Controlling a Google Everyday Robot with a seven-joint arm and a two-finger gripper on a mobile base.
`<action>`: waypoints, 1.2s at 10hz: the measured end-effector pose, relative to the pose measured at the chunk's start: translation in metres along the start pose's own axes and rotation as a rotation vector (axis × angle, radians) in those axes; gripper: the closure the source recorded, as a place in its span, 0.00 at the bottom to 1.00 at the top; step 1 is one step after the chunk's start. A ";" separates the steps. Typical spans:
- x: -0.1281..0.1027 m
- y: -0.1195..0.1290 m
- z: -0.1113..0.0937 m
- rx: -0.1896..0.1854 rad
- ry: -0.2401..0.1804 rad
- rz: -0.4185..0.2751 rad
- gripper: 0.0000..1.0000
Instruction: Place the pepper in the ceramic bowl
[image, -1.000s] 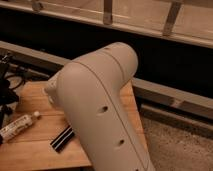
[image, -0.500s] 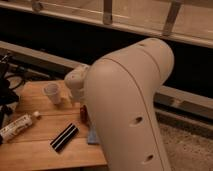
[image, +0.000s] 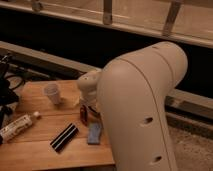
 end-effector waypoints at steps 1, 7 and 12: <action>0.002 0.013 0.000 -0.006 -0.006 -0.018 0.20; 0.023 0.075 0.025 -0.032 0.052 -0.119 0.20; 0.022 0.055 0.053 -0.034 0.129 -0.100 0.20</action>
